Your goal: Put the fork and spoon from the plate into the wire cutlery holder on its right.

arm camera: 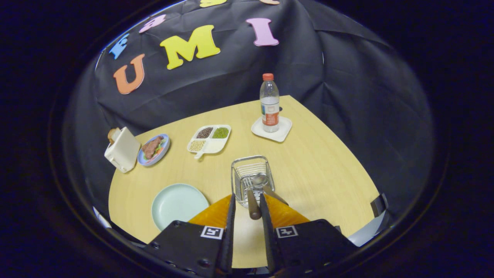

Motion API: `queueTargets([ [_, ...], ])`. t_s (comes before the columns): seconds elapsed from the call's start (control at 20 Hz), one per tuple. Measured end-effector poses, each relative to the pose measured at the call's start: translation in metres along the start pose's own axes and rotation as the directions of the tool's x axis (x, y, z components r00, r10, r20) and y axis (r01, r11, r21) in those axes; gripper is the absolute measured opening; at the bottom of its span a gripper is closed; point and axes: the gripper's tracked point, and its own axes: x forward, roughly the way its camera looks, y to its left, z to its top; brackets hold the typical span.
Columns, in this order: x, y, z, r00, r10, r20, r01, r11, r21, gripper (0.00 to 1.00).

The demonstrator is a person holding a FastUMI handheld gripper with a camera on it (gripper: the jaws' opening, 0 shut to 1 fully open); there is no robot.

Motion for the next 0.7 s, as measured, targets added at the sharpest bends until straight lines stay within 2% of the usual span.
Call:
queueTargets([
  [0.15, -0.009, 0.001, 0.004, 0.999, 0.002, 0.037, -0.001, 1.0, -0.005, 0.53],
  [0.25, -0.019, 0.006, 0.007, 0.998, 0.012, 0.066, -0.012, 1.0, -0.008, 0.61],
  [0.35, -0.029, 0.008, 0.009, 0.995, 0.01, 0.102, -0.007, 1.0, -0.022, 0.77],
  [0.45, -0.043, 0.012, 0.013, 0.989, 0.002, 0.149, 0.003, 1.0, -0.03, 0.78],
  [0.55, -0.059, 0.016, 0.014, 0.979, -0.01, 0.201, 0.019, 0.999, -0.047, 0.89],
  [0.7, -0.087, 0.034, 0.012, 0.964, 0.008, 0.264, 0.004, 0.999, -0.044, 0.89],
])
